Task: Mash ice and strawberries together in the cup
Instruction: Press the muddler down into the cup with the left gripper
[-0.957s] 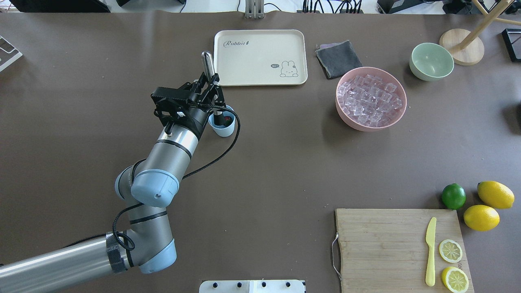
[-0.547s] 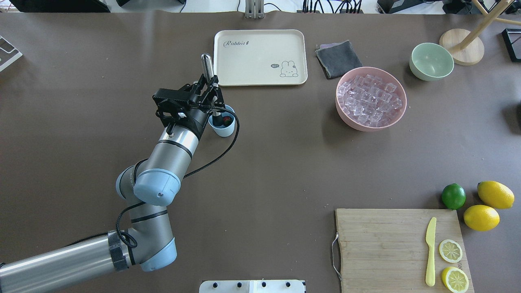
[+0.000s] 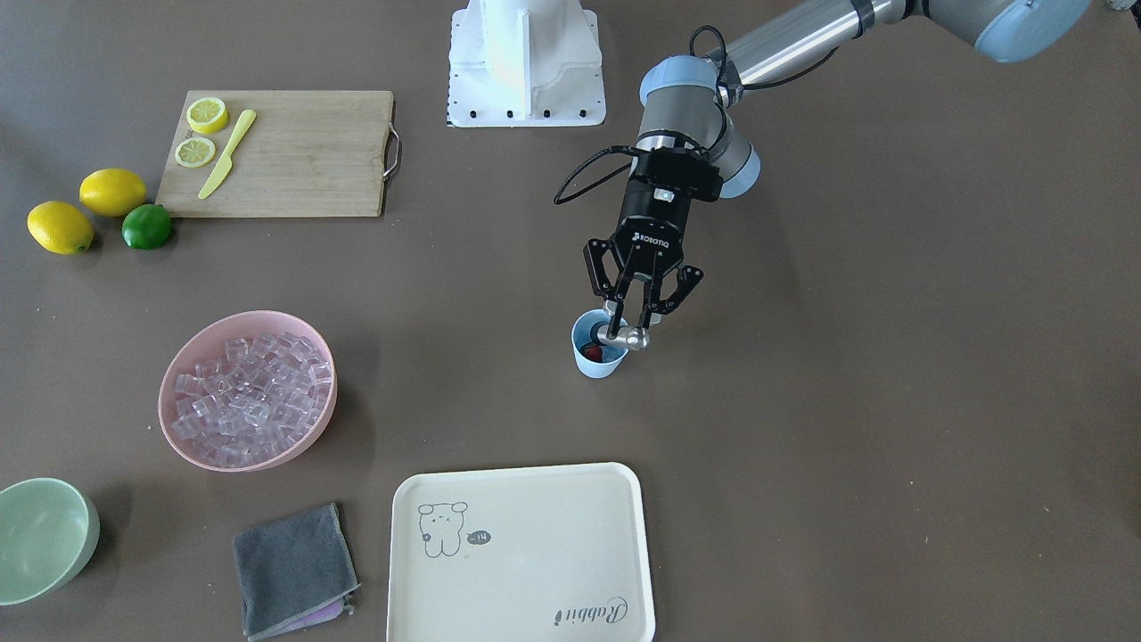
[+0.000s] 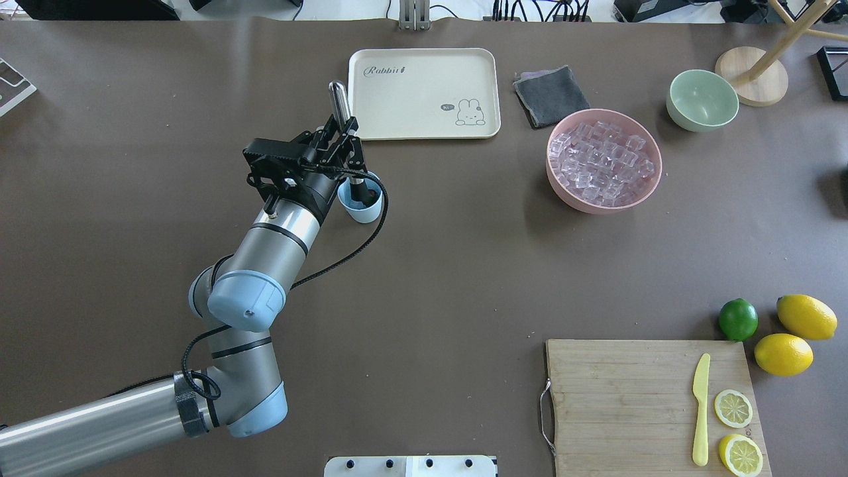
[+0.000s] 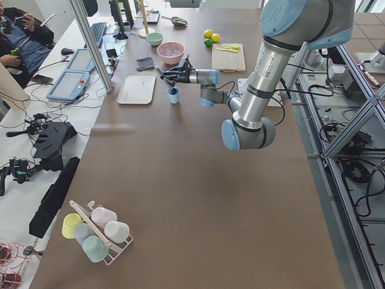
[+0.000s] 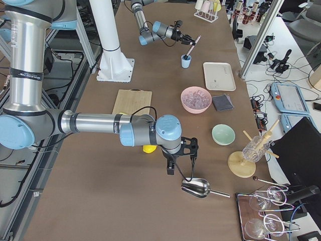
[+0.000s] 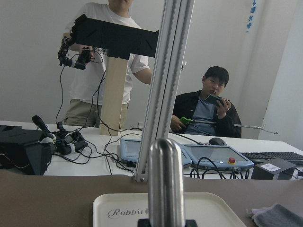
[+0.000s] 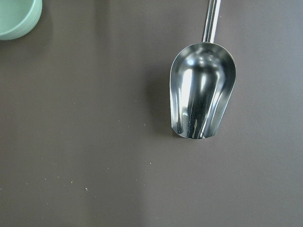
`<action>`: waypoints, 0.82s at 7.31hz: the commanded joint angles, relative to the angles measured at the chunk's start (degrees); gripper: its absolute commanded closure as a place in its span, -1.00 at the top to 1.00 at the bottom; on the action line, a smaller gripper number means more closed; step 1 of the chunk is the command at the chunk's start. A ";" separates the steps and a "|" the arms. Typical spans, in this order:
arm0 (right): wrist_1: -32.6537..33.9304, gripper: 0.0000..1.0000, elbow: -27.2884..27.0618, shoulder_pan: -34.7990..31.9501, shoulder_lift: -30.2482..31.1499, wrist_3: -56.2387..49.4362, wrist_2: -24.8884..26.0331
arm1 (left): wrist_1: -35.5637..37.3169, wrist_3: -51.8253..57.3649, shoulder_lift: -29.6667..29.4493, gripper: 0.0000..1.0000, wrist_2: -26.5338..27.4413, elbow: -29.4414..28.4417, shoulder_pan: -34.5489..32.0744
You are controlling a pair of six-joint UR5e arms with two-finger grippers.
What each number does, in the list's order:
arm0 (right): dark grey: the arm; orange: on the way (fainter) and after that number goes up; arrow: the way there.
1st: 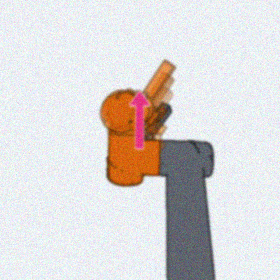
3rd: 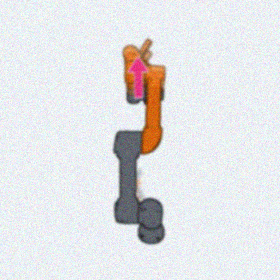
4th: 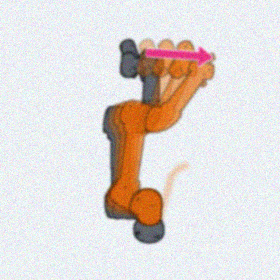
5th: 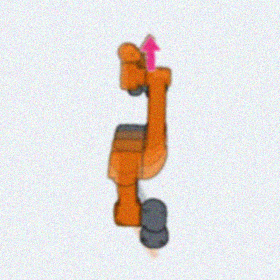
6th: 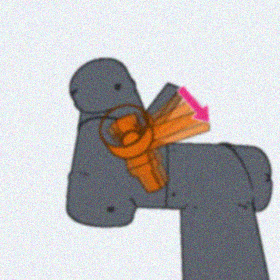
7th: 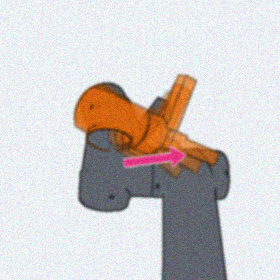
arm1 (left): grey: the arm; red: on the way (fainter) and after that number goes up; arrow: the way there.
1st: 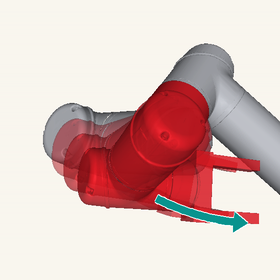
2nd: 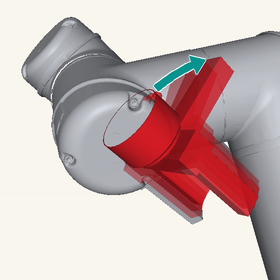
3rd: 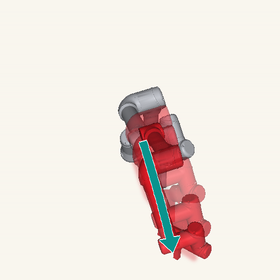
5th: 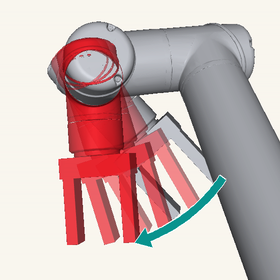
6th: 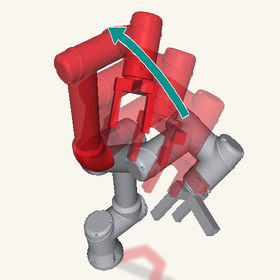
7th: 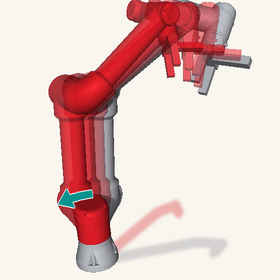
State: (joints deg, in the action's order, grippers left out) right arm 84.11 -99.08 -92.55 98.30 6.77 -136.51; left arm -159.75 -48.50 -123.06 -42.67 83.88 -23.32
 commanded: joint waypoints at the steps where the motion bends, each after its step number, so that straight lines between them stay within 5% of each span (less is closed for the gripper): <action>1: 0.00 1.00 0.03 0.00 0.40 0.00 -0.07 | 0.49 2.53 0.10 -0.71 -1.37 3.57 -0.76; 4: -0.18 1.00 -0.58 -0.18 1.36 -0.09 -0.16 | -0.47 1.66 -0.17 -0.71 -0.84 -3.63 -0.15; 6: -0.26 1.00 -0.85 -0.44 1.72 -0.09 -0.16 | -0.92 2.53 0.36 -0.71 -1.19 1.24 0.64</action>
State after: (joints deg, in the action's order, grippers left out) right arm 83.88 -99.75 -92.80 99.92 6.69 -136.67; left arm -160.41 -46.62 -123.01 -43.59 81.72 -23.01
